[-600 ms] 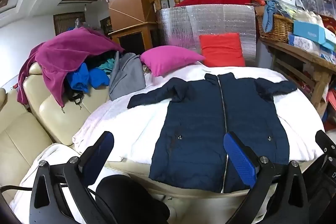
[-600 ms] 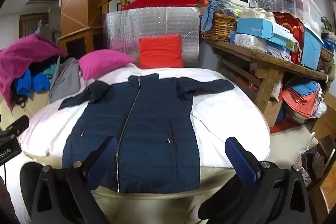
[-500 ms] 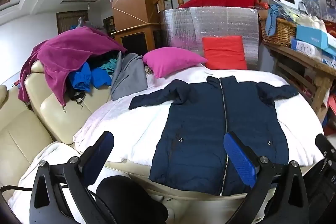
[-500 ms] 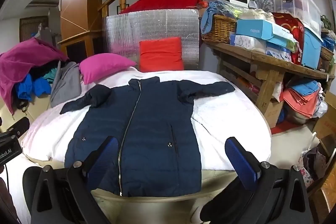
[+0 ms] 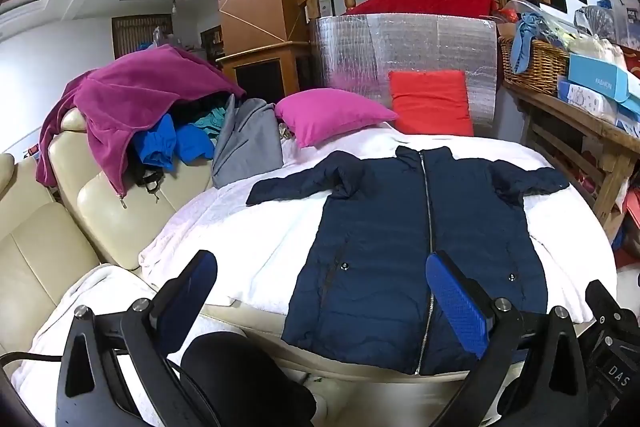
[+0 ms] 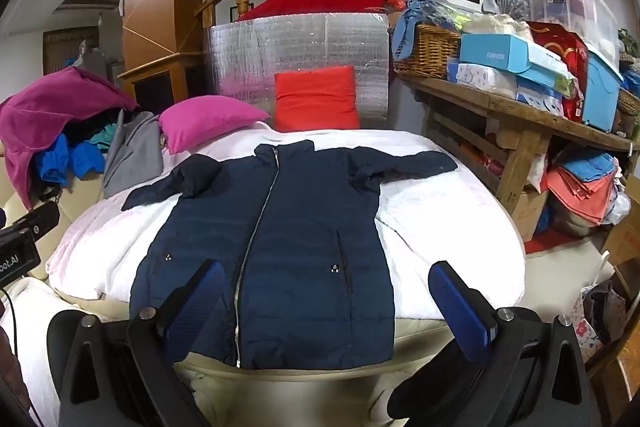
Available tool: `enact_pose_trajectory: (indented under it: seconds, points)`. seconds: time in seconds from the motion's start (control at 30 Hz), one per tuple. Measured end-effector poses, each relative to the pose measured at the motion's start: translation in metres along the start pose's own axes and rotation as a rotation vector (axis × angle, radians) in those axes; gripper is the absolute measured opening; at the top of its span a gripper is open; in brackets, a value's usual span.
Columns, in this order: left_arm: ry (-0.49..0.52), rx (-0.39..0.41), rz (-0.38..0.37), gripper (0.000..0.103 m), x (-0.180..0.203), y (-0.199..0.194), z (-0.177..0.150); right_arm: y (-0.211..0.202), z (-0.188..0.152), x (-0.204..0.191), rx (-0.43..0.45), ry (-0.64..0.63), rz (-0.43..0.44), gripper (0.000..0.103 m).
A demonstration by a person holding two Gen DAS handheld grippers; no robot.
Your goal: Fold large clothes
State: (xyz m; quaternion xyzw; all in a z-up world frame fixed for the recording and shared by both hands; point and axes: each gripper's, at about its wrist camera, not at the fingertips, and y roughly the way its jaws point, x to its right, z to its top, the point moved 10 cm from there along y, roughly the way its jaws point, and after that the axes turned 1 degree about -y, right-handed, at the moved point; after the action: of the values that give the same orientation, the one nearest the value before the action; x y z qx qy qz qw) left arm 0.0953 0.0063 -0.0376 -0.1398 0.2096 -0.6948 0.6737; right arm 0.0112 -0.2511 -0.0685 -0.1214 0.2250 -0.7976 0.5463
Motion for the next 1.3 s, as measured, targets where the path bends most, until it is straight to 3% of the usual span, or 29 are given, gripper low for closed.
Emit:
enact_pose_trajectory:
  seconds: [1.3]
  points:
    - [0.009, 0.014, -0.001, 0.103, -0.002, -0.007, -0.008, 0.007, -0.016, -0.007, -0.06, -0.001, 0.013, 0.103]
